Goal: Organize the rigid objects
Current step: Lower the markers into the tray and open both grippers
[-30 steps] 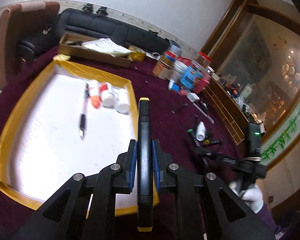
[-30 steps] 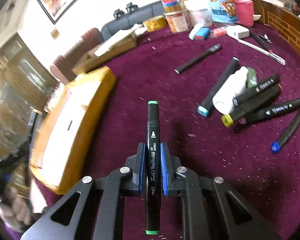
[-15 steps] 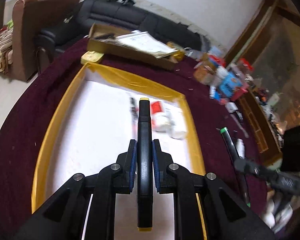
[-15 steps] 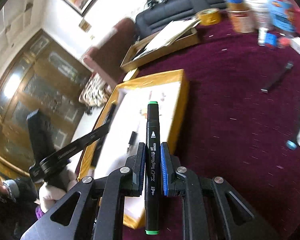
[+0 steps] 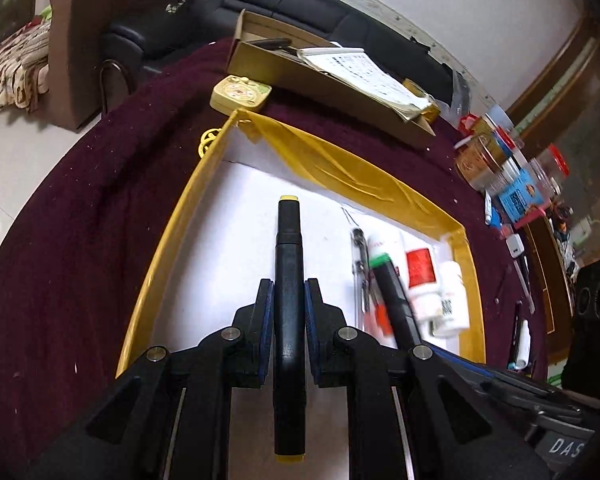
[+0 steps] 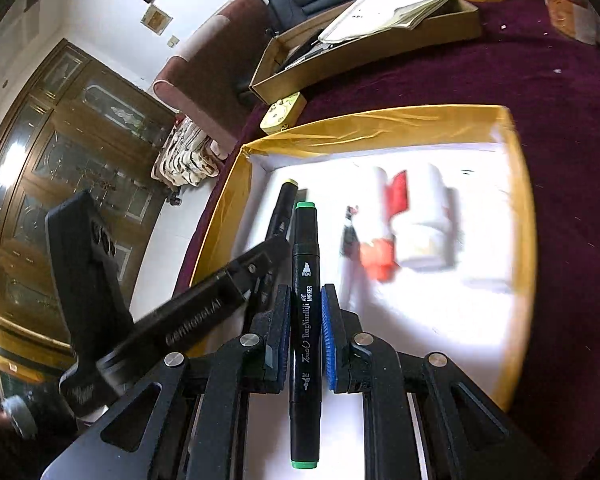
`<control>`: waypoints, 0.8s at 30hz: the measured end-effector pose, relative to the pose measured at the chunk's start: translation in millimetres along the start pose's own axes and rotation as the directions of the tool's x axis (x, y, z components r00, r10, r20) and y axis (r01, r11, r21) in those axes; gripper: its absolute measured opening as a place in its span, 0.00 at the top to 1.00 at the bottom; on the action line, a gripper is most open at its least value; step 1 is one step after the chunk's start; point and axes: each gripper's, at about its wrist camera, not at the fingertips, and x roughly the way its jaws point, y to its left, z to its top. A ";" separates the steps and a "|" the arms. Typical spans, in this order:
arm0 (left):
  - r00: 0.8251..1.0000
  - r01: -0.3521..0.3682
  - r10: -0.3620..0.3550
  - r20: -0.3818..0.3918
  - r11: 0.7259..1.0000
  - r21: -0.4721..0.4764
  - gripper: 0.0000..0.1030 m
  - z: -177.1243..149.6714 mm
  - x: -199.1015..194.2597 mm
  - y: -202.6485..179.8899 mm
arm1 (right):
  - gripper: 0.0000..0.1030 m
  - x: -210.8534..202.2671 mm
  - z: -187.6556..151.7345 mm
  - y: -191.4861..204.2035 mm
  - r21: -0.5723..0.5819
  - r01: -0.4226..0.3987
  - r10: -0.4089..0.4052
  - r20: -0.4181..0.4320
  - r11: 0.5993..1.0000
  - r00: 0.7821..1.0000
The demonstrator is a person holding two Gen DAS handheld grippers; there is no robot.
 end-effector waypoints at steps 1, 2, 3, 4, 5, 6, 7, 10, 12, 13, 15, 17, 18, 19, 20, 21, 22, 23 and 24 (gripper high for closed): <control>1.000 0.005 -0.005 0.000 1.000 -0.005 0.88 1.6 0.9 1.3 | 0.87 4.9 3.1 2.0 0.001 0.004 -0.004 -0.002 1.000 1.000; 1.000 0.012 -0.012 -0.001 1.000 -0.013 0.88 2.9 1.4 2.6 | 0.87 9.6 5.8 3.9 0.001 0.011 -0.011 -0.003 1.000 1.000; 1.000 0.025 -0.025 0.001 0.999 -0.021 0.88 4.0 0.9 3.7 | 0.87 13.7 7.9 5.2 0.000 0.022 -0.022 -0.005 1.000 1.000; 0.999 0.038 -0.038 0.007 0.999 -0.035 0.88 5.0 -0.3 6.5 | 0.87 16.8 9.5 4.9 0.005 0.033 -0.033 -0.003 0.999 0.999; 0.998 0.059 -0.059 0.013 0.997 -0.047 0.88 5.5 -1.8 8.7 | 0.87 19.1 10.5 3.7 0.010 0.040 -0.040 -0.006 0.999 0.999; 0.996 0.084 -0.083 0.020 0.995 -0.060 0.88 5.5 -4.0 10.6 | 0.87 20.6 11.4 2.1 0.011 0.047 -0.047 -0.008 0.999 0.999; 0.995 0.101 -0.099 0.028 0.992 -0.069 0.88 4.9 -7.1 12.6 | 0.87 21.8 11.5 0.8 0.011 0.057 -0.057 -0.008 0.998 0.998; 0.991 0.130 -0.126 0.052 0.988 -0.088 0.88 3.9 -15.2 14.9 | 0.87 23.4 11.1 -3.0 0.019 0.060 -0.060 -0.007 0.998 0.998; 0.987 0.149 -0.142 0.074 0.983 -0.105 0.86 2.6 -22.9 17.5 | 0.84 24.8 11.4 -5.2 0.033 0.053 -0.053 -0.010 0.998 0.999; 0.986 0.153 -0.144 0.084 0.982 -0.109 0.84 2.7 -25.8 17.0 | 0.82 24.8 11.5 -5.6 0.039 0.045 -0.045 -0.010 0.998 0.999; 0.984 0.160 -0.150 0.099 0.981 -0.109 0.76 1.6 -33.3 16.3 | 0.73 22.0 12.0 -4.0 0.033 0.044 -0.044 -0.001 0.999 0.999; 0.983 0.162 -0.151 0.101 0.981 -0.111 0.69 -0.3 -39.2 14.7 | 0.71 11.7 11.5 -2.3 0.015 0.049 -0.049 0.020 0.999 0.999; 0.983 0.161 -0.149 0.105 0.981 -0.111 0.64 -2.1 -43.9 13.4 | 0.71 4.4 11.3 -2.5 0.011 0.043 -0.044 0.031 0.999 0.999; 0.982 0.165 -0.152 0.114 0.980 -0.110 0.64 -3.9 -48.7 12.3 | 0.70 -7.1 11.2 -3.8 0.011 0.031 -0.031 0.048 0.999 0.998; 0.979 0.176 -0.162 0.125 0.978 -0.108 0.64 -6.5 -55.1 11.0 | 0.70 -15.4 11.7 -5.2 0.009 0.021 -0.021 0.062 1.000 0.998; 0.976 0.187 -0.173 0.131 0.976 -0.110 0.64 -8.3 -59.7 10.5 | 0.70 -27.9 12.4 -7.8 0.003 0.013 -0.013 0.084 1.000 0.996; 0.973 0.202 -0.185 0.141 0.972 -0.117 0.64 -11.4 -65.6 9.6 | 0.70 -40.8 12.2 -10.6 -0.004 0.012 -0.011 0.107 1.000 0.994; 0.968 0.219 -0.200 0.150 0.967 -0.127 0.64 -15.2 -72.1 9.0 | 0.70 -57.0 11.6 -15.2 -0.008 0.021 -0.020 0.137 1.000 0.990; 0.963 0.240 -0.218 0.159 0.961 -0.138 0.62 -19.7 -78.7 8.2 | 0.68 -70.3 10.3 -20.2 -0.009 0.031 -0.029 0.163 0.999 0.986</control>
